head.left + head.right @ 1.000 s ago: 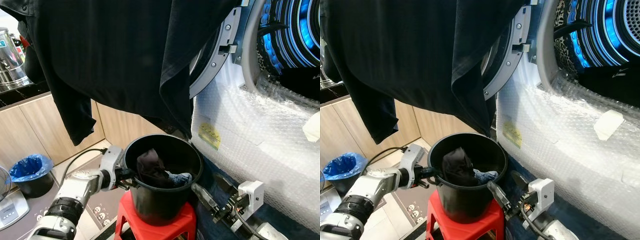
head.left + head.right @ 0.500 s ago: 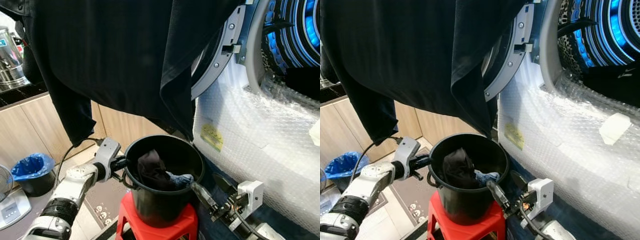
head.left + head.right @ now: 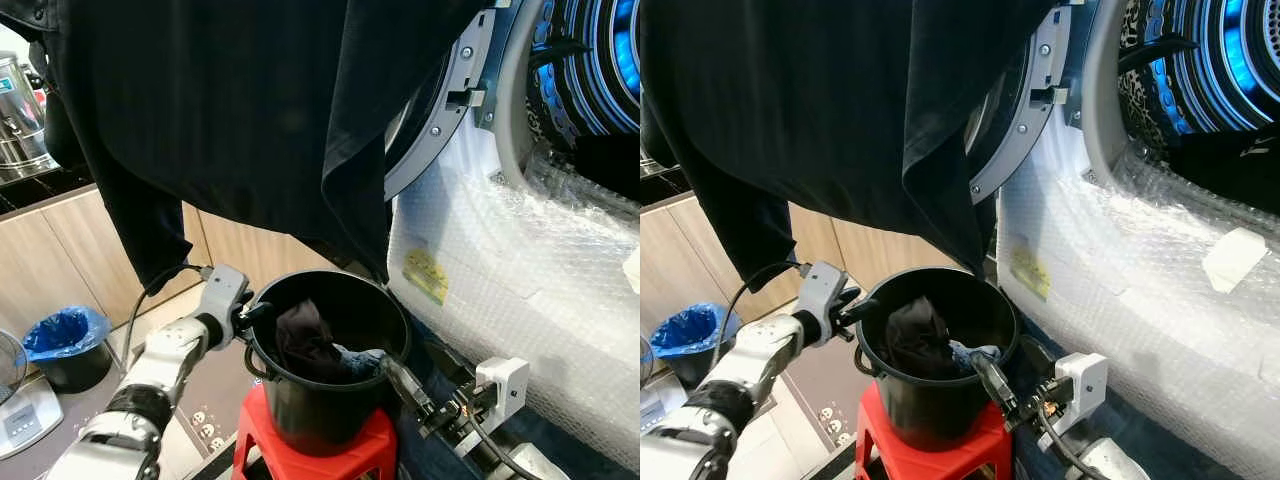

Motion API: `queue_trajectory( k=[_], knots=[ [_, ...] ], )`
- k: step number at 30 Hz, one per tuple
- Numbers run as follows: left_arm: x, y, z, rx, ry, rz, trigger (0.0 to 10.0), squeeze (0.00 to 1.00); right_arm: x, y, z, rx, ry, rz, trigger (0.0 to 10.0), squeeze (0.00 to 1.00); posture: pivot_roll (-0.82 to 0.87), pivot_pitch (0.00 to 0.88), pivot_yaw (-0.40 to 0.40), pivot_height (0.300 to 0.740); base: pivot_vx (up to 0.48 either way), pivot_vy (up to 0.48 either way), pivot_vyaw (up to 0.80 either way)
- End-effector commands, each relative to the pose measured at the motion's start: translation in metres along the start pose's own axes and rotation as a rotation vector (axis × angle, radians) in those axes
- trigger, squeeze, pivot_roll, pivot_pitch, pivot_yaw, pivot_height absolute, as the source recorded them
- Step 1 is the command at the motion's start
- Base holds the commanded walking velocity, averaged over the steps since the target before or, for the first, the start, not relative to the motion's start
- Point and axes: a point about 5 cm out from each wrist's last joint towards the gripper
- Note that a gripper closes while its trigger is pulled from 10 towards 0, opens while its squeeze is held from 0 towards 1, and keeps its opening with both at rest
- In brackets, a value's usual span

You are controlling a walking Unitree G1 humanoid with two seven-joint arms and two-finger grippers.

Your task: Clothes washing

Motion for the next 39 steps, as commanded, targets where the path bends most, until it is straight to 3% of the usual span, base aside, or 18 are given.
queue_trajectory(
  k=[1,7,12,18,21,24,32,39],
  knots=[
    [0.004,0.0,0.003,0.003,-0.005,-0.01,10.0,0.0,0.002,0.004,-0.003,0.001,0.004,0.013,10.0,0.0,-0.15,0.0,0.033,0.74,0.0,0.0,0.0],
    [0.013,-0.002,0.023,-0.04,-0.089,-0.023,10.0,0.0,-0.001,0.006,-0.004,-0.002,-0.003,0.015,10.0,0.0,-0.16,0.0,0.032,0.74,0.0,0.0,0.0],
    [0.016,-0.012,0.037,-0.084,-0.139,-0.058,10.0,0.0,-0.013,0.01,-0.005,-0.007,-0.03,0.013,10.0,0.0,-0.19,0.0,0.031,0.74,0.0,0.0,0.0],
    [0.015,-0.019,0.039,-0.137,-0.144,-0.081,10.0,0.0,-0.021,0.012,-0.009,-0.005,-0.042,0.006,10.0,0.0,-0.21,0.008,0.027,0.74,0.0,0.0,0.0],
    [0.012,-0.028,0.04,-0.258,-0.14,-0.129,10.0,0.0,-0.03,0.013,-0.013,0.0,-0.055,-0.009,10.0,0.0,-0.22,0.036,0.025,0.74,0.0,0.0,0.0],
    [0.009,-0.042,0.041,-0.29,-0.096,-0.209,10.0,0.0,-0.036,0.013,-0.015,0.004,-0.072,-0.025,10.0,0.0,-0.22,0.053,0.029,0.74,0.0,0.0,0.0],
    [0.006,-0.051,0.044,-0.308,-0.101,-0.263,10.0,0.0,-0.036,0.011,-0.015,0.009,-0.079,-0.028,10.0,0.0,-0.21,0.042,0.033,0.74,0.0,0.0,0.0],
    [0.009,-0.046,0.05,-0.418,-0.168,-0.287,10.0,0.0,-0.026,0.012,-0.011,0.009,-0.066,-0.022,10.0,0.0,-0.18,0.018,0.034,0.74,0.0,0.0,0.0]
  ],
)
Point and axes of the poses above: a point about 5 cm out from each wrist's last joint towards the gripper, its own x axis pointing out of the wrist towards the gripper, its own y axis along the axis of the wrist's last joint, z = x × y, and after that the axes turned 1 degree about x, right-handed
